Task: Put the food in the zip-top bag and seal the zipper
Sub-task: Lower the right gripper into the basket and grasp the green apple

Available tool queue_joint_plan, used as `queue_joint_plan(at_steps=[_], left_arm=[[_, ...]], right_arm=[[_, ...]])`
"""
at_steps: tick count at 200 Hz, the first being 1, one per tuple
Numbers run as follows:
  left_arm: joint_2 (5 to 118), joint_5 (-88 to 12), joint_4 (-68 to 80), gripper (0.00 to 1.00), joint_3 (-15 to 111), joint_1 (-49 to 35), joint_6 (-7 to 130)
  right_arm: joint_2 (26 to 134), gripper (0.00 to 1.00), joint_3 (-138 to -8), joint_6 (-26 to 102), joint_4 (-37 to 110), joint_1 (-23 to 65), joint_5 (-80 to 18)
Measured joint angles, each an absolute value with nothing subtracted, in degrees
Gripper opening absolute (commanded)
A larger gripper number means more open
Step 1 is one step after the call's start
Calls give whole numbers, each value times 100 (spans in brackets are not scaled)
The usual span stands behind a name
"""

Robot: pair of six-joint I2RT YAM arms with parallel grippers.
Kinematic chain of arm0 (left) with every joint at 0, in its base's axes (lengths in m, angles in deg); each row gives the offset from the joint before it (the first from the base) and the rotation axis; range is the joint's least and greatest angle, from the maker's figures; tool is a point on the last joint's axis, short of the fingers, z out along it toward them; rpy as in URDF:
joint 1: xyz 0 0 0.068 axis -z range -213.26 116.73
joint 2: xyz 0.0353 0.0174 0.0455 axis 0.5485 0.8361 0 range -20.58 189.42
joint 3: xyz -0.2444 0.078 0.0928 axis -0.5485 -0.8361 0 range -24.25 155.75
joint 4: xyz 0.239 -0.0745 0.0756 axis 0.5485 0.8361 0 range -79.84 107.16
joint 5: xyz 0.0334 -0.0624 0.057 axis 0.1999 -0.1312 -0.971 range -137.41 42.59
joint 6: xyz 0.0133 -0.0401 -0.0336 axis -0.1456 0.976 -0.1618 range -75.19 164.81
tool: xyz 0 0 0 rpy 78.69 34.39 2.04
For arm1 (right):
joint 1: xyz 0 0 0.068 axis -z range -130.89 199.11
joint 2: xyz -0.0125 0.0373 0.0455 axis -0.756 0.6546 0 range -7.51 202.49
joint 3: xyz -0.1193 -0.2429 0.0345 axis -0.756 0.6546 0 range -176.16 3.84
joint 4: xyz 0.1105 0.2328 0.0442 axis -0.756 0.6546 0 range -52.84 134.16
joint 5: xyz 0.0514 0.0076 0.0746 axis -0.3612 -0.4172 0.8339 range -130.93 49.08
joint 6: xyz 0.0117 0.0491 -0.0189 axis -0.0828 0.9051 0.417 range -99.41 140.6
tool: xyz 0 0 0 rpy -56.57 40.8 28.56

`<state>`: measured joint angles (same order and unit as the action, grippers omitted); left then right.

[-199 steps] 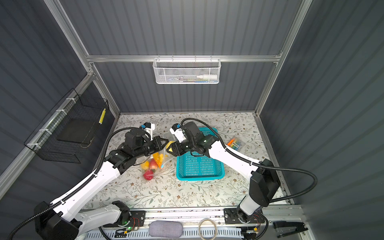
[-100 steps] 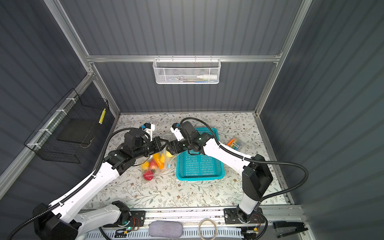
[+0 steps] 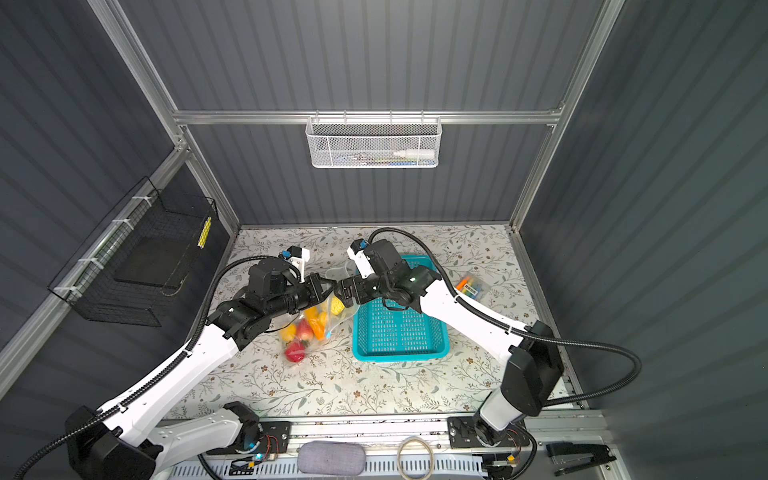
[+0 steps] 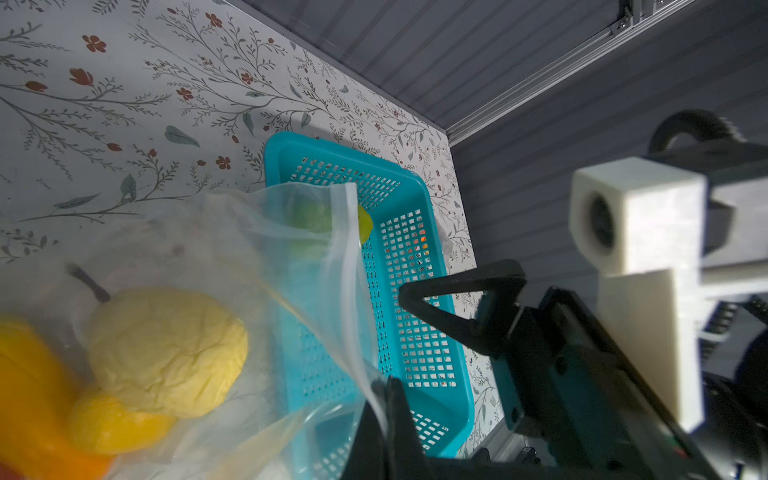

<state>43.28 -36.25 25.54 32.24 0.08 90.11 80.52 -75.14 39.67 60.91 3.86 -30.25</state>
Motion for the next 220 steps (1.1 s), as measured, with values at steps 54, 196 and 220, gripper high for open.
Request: queue_joint_plan(at_steps=[54, 196, 220], left_arm=[[4341, -3605, 2545, 0, 3224, 8, 9033], [4494, -3518, 2457, 0, 3226, 10, 9048], [4490, -3522, 2501, 0, 3226, 10, 9048]], right_arm=[[7431, 99, -7200, 3949, 6426, 830, -3656], [9984, 82, -8115, 4782, 6767, 1741, -3989], [10428, 81, -8520, 4856, 6832, 1708, -4011]])
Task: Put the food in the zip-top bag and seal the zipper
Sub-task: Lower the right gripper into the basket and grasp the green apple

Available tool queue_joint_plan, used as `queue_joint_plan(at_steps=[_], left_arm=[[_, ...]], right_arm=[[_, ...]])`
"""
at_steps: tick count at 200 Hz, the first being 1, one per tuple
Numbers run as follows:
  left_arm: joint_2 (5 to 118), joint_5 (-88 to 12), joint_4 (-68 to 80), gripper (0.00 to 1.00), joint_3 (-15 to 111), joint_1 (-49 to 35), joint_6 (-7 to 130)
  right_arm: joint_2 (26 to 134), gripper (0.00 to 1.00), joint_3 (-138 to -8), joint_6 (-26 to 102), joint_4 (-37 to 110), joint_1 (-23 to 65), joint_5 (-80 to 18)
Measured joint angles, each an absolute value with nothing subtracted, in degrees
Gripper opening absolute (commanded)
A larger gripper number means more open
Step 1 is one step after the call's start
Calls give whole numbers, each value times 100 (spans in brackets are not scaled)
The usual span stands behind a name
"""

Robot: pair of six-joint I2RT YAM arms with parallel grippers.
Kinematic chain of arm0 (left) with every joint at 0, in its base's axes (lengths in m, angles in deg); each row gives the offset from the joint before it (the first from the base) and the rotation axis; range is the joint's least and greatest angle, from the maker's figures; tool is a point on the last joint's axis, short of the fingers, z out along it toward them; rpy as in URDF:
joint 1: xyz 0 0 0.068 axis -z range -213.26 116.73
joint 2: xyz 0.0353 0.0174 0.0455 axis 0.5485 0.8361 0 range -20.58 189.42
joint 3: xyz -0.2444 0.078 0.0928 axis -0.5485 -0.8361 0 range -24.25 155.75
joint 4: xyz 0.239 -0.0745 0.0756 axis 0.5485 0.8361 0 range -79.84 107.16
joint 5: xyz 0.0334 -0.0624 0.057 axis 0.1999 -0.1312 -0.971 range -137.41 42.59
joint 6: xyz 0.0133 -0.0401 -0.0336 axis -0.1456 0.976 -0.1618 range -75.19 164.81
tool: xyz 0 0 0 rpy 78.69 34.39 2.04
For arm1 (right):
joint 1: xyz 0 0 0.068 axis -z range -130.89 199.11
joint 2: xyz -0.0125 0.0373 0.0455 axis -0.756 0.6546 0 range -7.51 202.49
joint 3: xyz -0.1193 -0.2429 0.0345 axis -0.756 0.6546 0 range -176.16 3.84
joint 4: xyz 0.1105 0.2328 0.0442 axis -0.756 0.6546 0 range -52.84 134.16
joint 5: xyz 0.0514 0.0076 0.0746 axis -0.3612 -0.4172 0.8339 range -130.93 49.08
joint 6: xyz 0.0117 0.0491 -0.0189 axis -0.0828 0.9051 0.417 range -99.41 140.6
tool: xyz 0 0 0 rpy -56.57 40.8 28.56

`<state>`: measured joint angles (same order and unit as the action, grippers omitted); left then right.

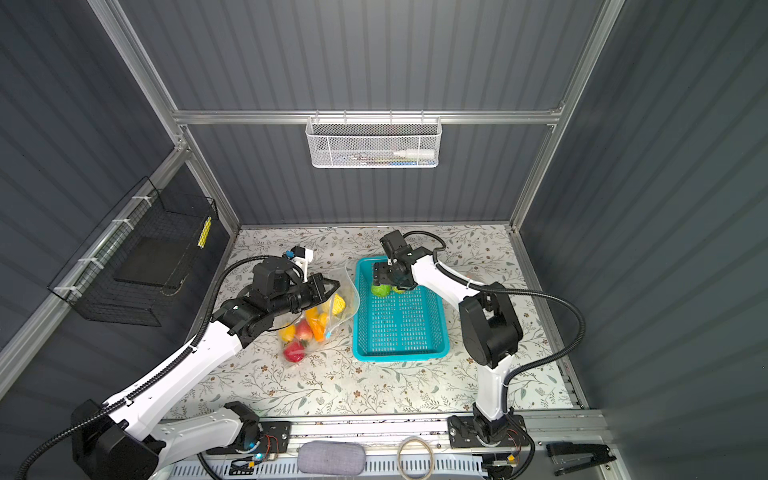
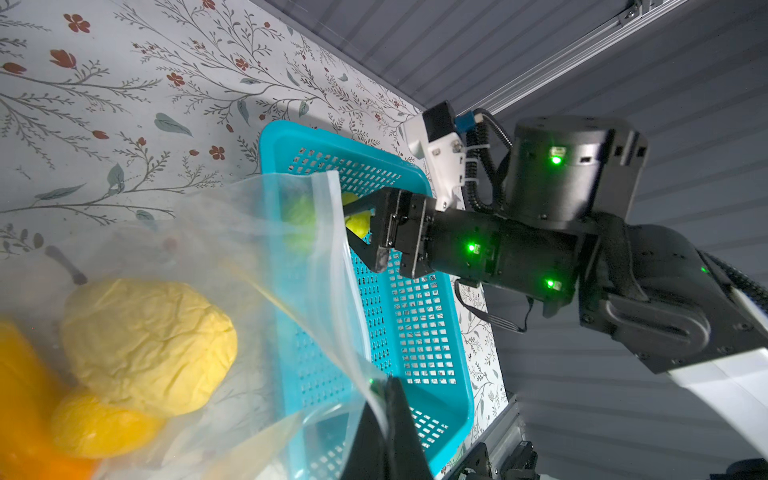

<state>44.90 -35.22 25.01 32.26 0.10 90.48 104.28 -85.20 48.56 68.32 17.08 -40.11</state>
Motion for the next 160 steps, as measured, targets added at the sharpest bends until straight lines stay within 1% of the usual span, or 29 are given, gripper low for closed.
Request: queue_joint_plan(at_steps=[49, 160], left_arm=[[4490, -3533, 2556, 0, 3226, 10, 9048], [4380, -3540, 2558, 0, 3226, 10, 9048]], right_arm=[[11005, 81, -9042, 4924, 7035, 1551, -4111], [11641, 81, -9370, 5127, 7317, 1483, -4419]])
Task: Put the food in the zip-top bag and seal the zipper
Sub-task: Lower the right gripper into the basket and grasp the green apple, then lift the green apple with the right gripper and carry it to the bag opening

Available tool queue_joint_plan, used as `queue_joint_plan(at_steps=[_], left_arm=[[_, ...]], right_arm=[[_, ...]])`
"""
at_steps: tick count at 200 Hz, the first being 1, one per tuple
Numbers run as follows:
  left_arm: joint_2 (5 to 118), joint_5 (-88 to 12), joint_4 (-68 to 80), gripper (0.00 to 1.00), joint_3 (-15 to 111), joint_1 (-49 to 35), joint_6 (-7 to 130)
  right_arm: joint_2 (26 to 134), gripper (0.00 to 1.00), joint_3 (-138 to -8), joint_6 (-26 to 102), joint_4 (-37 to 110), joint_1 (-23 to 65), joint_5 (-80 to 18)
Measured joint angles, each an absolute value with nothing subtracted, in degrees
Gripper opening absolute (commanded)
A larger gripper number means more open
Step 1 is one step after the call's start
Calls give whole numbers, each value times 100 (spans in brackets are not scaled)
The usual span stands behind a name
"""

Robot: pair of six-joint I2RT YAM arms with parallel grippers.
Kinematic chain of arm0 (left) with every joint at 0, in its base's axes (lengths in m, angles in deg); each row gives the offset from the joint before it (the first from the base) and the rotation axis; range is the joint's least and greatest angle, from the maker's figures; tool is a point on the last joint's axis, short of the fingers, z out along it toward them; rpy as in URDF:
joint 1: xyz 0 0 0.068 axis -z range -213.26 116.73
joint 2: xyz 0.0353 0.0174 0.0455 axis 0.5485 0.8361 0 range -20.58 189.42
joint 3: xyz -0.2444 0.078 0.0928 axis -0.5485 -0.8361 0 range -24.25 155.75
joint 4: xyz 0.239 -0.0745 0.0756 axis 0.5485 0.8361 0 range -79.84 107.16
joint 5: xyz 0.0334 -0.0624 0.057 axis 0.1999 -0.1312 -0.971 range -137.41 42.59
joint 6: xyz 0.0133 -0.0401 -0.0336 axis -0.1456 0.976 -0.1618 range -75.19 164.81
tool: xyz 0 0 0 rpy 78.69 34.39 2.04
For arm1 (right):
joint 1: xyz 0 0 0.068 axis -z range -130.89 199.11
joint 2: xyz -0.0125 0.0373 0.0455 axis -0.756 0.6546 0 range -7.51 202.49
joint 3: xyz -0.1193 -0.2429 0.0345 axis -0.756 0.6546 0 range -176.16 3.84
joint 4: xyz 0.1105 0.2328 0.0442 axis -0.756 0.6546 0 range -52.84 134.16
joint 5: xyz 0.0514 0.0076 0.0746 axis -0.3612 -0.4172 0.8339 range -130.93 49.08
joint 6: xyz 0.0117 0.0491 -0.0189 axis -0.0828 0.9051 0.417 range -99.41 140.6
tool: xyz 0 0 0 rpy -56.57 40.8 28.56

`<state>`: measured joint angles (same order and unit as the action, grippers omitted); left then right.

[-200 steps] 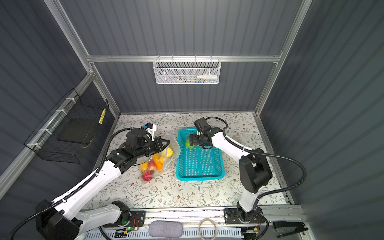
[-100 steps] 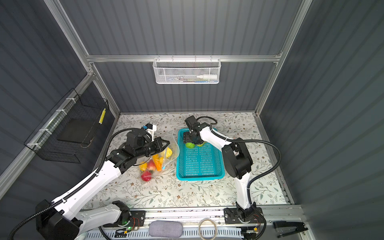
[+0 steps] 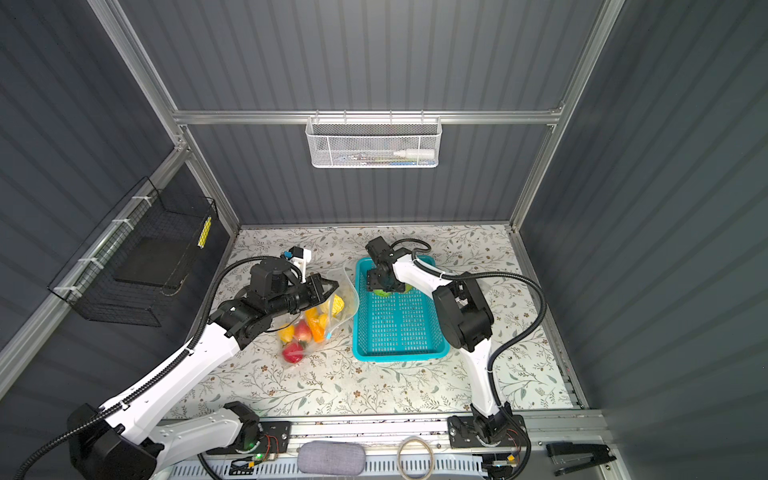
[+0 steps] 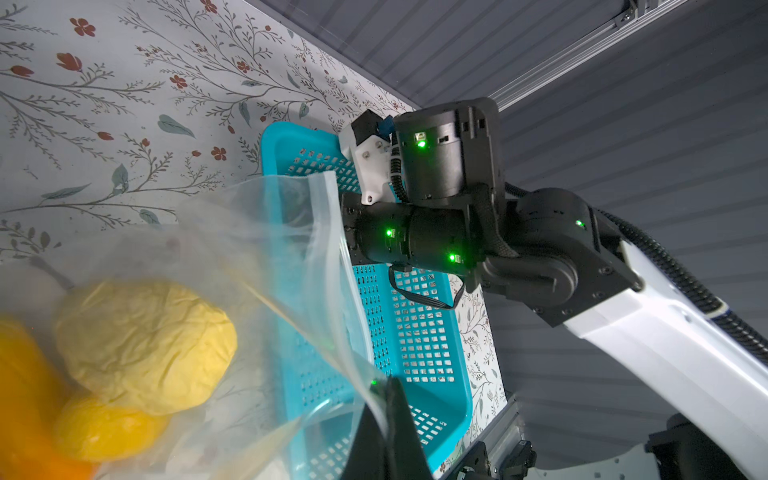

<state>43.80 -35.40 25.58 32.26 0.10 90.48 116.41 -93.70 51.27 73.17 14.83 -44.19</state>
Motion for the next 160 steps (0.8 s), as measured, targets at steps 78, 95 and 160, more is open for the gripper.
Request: queue_joint_plan(at_steps=[78, 95, 160], left_arm=[[4378, -3540, 2558, 0, 3226, 10, 9048], [4378, -3540, 2558, 0, 3226, 10, 9048], [4378, -3538, 2554, 0, 3224, 10, 9048]], right_arm=[[11637, 65, -9339, 5142, 7306, 1476, -4502], [11447, 65, -9184, 5127, 7278, 1476, -4494], [9521, 65, -7897, 4871, 6546, 1479, -4129]])
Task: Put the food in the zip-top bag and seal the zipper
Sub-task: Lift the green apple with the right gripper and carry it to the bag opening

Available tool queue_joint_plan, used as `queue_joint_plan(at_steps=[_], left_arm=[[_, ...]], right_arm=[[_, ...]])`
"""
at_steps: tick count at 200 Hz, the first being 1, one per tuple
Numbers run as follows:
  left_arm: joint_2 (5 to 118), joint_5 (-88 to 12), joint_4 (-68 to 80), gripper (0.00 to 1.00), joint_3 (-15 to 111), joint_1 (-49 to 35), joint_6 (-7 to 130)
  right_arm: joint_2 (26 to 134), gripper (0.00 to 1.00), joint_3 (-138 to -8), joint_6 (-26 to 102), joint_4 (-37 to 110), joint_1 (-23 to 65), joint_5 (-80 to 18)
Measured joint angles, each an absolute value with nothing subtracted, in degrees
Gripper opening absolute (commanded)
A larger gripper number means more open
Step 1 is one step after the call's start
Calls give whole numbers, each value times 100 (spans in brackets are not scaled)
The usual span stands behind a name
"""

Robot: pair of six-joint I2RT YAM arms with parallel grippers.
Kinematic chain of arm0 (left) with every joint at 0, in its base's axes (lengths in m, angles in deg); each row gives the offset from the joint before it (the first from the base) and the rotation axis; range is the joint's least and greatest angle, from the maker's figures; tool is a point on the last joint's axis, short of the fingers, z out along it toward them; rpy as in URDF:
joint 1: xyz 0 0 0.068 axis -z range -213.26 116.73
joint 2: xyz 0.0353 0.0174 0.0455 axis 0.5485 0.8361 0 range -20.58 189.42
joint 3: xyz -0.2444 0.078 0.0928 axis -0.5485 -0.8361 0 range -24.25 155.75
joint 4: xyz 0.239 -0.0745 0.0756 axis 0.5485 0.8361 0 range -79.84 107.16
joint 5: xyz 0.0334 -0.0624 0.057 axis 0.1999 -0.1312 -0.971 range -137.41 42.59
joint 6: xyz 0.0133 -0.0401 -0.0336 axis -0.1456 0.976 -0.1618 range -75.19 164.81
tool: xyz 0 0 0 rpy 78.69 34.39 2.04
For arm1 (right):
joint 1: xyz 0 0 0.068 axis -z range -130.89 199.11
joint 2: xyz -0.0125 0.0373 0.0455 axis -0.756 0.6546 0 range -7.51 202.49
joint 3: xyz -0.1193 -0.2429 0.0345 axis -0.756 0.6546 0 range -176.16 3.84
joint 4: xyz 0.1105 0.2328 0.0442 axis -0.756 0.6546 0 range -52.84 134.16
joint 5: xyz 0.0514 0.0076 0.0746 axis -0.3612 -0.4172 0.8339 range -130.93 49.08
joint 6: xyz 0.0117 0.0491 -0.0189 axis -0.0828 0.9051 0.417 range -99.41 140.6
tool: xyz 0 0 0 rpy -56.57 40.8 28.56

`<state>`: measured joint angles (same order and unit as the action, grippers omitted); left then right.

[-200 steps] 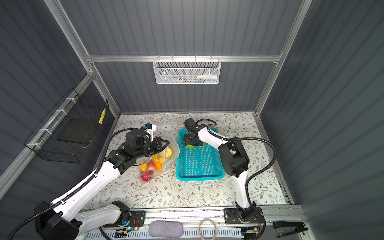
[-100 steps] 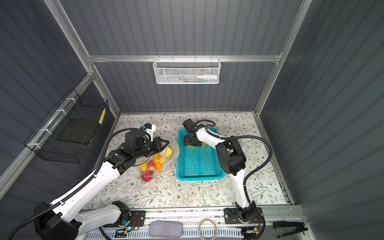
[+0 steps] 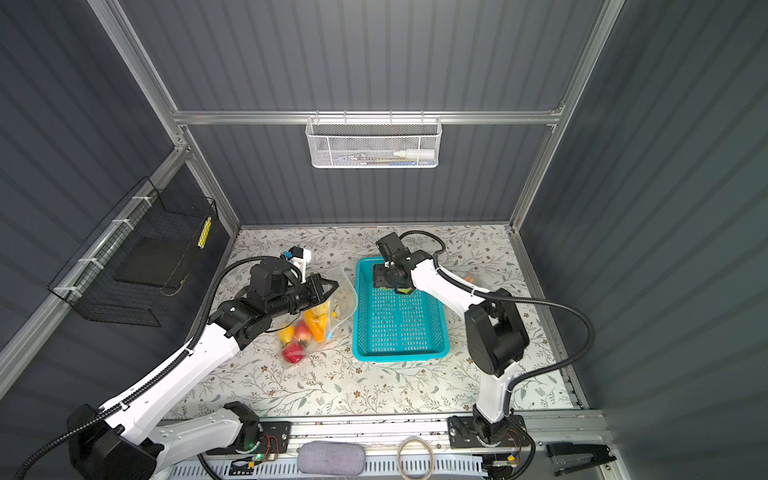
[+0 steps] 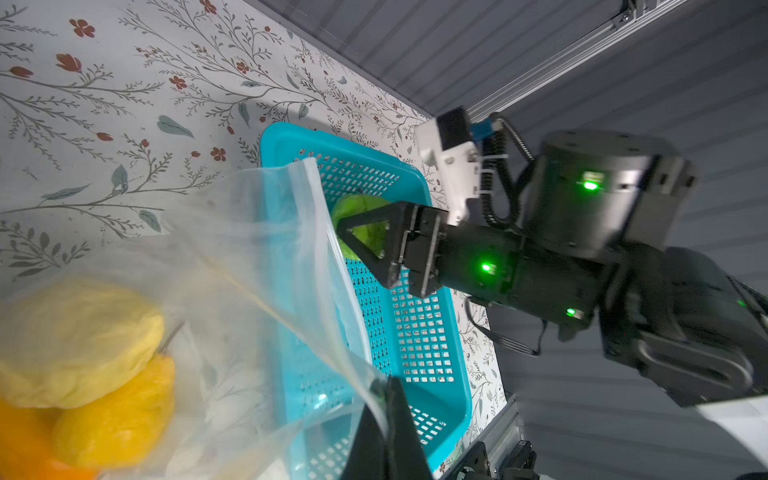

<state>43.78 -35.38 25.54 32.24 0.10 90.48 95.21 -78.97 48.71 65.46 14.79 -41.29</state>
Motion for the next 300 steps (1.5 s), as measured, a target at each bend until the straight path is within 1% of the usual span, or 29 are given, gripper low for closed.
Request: queue_joint_plan(at_steps=[32, 69, 107, 158, 213, 239, 261, 300], left_arm=[[4383, -3520, 2554, 0, 3226, 10, 9048], [4442, -3452, 2547, 0, 3226, 8, 9048], [4494, -3382, 2510, 0, 3226, 10, 9048], [4546, -3313, 2438, 0, 3226, 10, 9048], [4544, -3293, 2429, 0, 3226, 10, 9048], [4544, -3293, 2429, 0, 3226, 10, 9048], [4544, -3293, 2429, 0, 3226, 10, 9048], [4544, -3295, 2429, 0, 3226, 10, 9048]], right_arm=[[8566, 64, -7121, 4863, 6028, 1479, -3788], [7611, 63, -6378, 4900, 5433, 1439, -3178], [7073, 63, -5886, 5064, 4745, 1225, -2474], [7128, 63, -5602, 5254, 4054, 878, -1936], [7593, 63, -5608, 5285, 3844, 722, -1820], [7676, 63, -5613, 5289, 3849, 659, -1836], [7768, 67, -5759, 5260, 3921, 598, -1917], [7967, 73, -6185, 5083, 4380, 399, -2465]])
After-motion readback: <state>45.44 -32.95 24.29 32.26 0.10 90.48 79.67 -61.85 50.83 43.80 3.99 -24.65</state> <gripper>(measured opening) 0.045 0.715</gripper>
